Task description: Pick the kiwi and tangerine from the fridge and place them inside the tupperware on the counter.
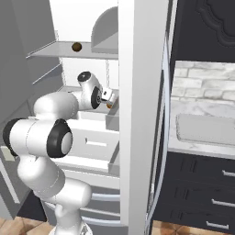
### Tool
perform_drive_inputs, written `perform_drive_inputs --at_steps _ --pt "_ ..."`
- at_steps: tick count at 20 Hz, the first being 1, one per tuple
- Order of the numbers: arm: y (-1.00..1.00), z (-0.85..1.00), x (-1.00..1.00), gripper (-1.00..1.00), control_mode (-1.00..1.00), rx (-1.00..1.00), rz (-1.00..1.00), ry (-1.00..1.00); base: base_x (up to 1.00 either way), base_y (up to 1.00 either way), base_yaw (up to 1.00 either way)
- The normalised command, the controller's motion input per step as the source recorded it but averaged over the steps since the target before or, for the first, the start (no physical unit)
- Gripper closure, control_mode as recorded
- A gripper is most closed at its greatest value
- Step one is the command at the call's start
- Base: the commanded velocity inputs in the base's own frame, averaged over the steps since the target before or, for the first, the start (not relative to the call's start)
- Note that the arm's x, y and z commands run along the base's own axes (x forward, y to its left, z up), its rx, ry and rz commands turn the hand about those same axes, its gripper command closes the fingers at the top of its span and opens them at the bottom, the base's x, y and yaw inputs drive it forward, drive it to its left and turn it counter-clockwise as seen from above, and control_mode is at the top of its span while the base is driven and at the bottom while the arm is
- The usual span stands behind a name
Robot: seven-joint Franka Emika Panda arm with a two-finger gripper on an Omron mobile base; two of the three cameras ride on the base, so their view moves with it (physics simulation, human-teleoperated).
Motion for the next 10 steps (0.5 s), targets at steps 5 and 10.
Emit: perform_drive_inputs --at_steps 5,10 --pt "0.0 -0.15 0.26 -1.0 -1.0 0.0 0.0 0.0 0.0 0.0 0.0" --pt "0.0 -0.15 0.25 -1.0 -1.0 0.0 0.0 0.01 0.0 0.0 0.0"
